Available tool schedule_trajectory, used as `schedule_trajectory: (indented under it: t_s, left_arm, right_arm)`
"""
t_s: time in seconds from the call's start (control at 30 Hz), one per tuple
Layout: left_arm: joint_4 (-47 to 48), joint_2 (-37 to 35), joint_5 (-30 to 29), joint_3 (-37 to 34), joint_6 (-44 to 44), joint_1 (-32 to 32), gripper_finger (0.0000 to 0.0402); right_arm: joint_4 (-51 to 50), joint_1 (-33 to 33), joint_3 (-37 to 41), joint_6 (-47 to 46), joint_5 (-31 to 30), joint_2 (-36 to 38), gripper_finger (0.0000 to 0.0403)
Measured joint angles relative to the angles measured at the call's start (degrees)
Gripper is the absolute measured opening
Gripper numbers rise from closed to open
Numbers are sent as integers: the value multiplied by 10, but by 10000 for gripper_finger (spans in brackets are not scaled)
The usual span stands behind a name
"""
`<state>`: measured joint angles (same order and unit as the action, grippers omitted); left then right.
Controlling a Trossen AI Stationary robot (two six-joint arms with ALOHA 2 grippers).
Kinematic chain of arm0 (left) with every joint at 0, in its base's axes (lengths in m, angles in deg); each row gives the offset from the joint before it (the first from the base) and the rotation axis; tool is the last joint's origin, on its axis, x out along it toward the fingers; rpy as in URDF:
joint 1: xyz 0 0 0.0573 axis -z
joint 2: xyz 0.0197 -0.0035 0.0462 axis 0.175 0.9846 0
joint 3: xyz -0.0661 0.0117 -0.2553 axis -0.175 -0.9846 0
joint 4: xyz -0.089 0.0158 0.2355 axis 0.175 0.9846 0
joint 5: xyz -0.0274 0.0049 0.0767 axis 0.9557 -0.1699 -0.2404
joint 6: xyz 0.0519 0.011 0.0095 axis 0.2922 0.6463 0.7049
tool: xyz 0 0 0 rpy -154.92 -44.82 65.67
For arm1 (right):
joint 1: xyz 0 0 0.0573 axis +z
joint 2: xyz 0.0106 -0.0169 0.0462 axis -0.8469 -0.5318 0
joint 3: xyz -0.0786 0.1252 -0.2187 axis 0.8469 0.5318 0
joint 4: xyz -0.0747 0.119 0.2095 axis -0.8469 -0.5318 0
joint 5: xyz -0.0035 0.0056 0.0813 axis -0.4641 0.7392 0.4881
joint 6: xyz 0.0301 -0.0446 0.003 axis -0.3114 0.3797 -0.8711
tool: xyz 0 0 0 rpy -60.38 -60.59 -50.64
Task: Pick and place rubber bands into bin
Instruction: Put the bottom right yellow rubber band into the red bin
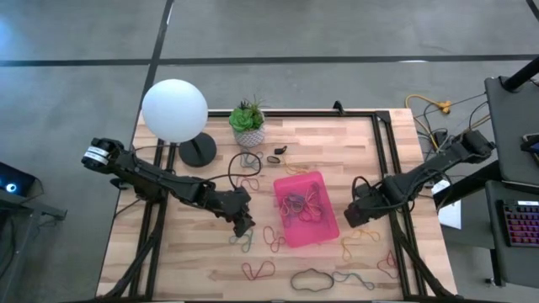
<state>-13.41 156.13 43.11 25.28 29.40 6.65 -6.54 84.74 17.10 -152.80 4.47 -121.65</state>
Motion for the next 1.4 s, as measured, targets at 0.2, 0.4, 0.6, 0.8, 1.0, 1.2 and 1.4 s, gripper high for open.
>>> schedule_trajectory:
  t_s: [0.2, 0.4, 0.6, 0.8, 1.0, 1.2, 1.4]
  left_arm:
    - [2, 0, 0, 0, 1, 0, 122]
    - [2, 0, 0, -9, 2, 0, 122]
    - [2, 0, 1, -12, 2, 0, 122]
    - [2, 0, 2, -12, 2, 0, 122]
    - [2, 0, 2, -14, 2, 0, 122]
    - [2, 0, 1, -15, 3, -2, 122]
    - [3, 0, 1, -15, 3, -2, 122]
  right_arm:
    - [15, 38, 11, -98, -3, -29, 144]
    - [58, 66, 12, -155, -37, -66, 144]
    - [71, 65, 13, -160, -50, -113, 144]
    - [114, 65, 19, -164, -48, -154, 143]
    - [169, 65, 31, -148, -47, -165, 112]
    - [151, 66, 37, -135, -57, -163, 53]
    - [139, 66, 40, -95, -84, -162, 10]
